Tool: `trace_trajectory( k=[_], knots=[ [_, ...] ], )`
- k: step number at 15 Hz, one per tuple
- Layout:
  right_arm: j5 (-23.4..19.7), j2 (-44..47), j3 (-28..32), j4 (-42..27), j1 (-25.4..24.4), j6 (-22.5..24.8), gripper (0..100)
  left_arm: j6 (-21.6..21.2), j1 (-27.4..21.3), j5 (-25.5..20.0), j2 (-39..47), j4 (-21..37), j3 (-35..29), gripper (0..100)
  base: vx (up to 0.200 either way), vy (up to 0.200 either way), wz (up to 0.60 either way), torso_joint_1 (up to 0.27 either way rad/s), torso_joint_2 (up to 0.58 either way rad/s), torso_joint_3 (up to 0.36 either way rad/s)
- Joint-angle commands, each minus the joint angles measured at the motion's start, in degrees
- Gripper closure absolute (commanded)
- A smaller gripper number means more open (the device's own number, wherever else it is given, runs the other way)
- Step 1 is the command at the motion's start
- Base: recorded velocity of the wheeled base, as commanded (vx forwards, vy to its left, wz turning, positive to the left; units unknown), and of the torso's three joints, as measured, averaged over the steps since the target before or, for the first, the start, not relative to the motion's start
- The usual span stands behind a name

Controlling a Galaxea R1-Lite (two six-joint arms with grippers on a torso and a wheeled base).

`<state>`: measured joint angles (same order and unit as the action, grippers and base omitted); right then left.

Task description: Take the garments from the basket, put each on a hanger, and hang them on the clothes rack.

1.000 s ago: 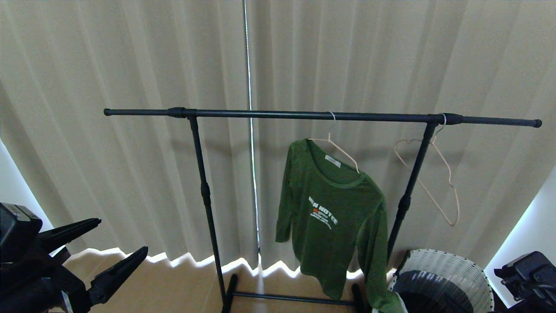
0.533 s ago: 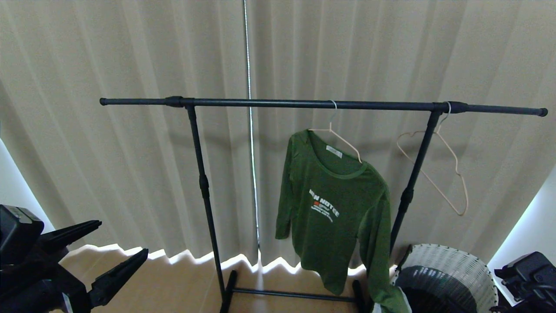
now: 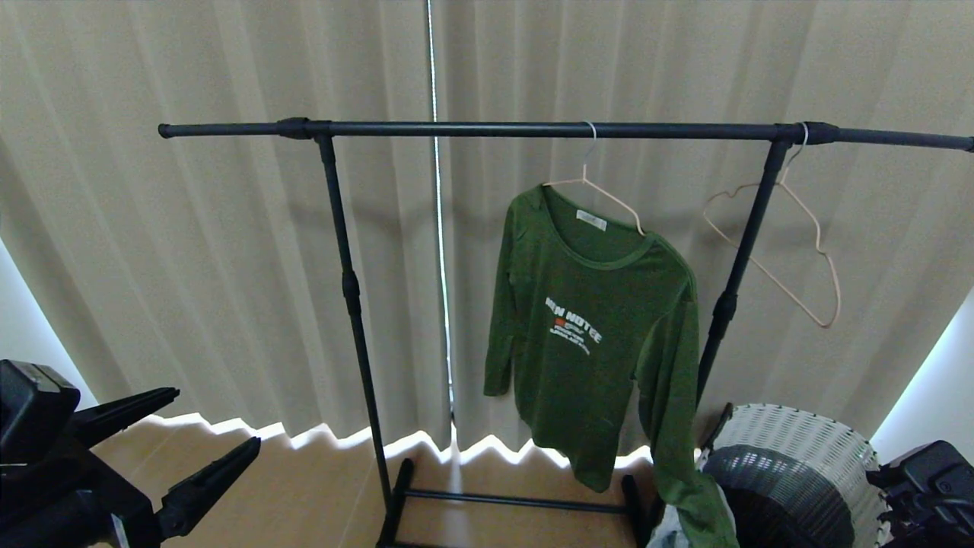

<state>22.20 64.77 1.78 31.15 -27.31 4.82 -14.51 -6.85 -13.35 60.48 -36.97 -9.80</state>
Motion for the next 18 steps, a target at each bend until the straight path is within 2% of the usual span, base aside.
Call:
trace_trajectory(
  k=[1,14,18],
  knots=[
    [-0.05,0.01,-0.02,-0.03,-0.03,0.02,0,0.00,0.00,-0.01,0.08,-0.03,0.05,0,0.000,0.000,0.00,-0.227,0.49,0.271],
    [-0.05,0.09,-0.81,-0.30,-0.03,0.11,0,-0.17,-0.09,-0.01,-0.01,-0.03,0.40,0,0.000,0.000,0.00,-0.201,0.46,0.263],
    [-0.05,0.01,-1.25,-0.12,-0.03,0.46,0,-0.17,-0.09,-0.01,-0.01,-0.03,0.40,0,0.000,0.000,0.00,-0.074,0.19,0.100]
  ],
)
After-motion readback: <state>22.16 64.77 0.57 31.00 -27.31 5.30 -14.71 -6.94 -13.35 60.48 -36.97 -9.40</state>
